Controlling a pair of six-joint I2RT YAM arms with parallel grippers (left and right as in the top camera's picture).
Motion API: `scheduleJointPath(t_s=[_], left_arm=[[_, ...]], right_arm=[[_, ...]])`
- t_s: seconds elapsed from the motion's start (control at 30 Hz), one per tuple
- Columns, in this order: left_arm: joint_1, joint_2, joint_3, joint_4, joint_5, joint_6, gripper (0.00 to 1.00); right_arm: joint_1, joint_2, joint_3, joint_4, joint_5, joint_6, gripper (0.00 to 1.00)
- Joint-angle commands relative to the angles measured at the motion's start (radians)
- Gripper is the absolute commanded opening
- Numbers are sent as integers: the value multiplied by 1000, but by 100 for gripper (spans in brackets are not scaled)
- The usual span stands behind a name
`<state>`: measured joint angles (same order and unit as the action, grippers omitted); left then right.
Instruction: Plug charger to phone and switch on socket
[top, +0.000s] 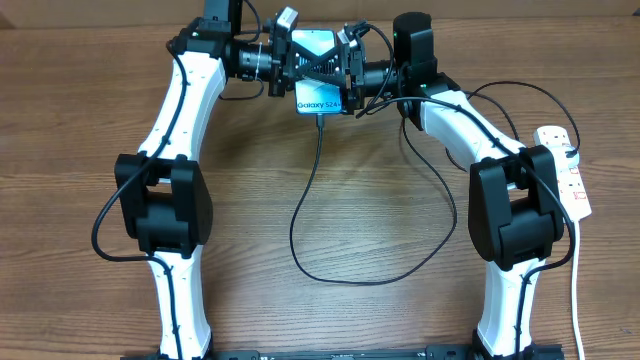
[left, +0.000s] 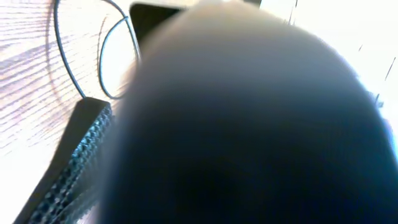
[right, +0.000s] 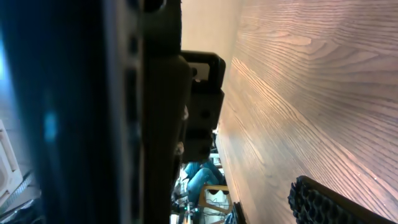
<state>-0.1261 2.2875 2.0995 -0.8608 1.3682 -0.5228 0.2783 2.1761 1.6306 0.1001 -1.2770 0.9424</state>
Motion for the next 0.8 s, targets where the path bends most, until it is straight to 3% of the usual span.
scheduleJointPath(t_s=[0.0, 0.47, 0.63, 0.77], left_arm=[[19, -10, 3, 5, 2, 19, 4], [106, -10, 3, -72, -283, 90, 4], [121, -10, 3, -217, -494, 190, 4], [114, -10, 3, -291, -568, 304, 4]], right_arm=[[-5, -31, 18, 3, -10, -4, 100], [-52, -31, 18, -46, -71, -8, 100], [-51, -31, 18, -84, -71, -100, 100], [-51, -31, 18, -84, -71, -122, 100]])
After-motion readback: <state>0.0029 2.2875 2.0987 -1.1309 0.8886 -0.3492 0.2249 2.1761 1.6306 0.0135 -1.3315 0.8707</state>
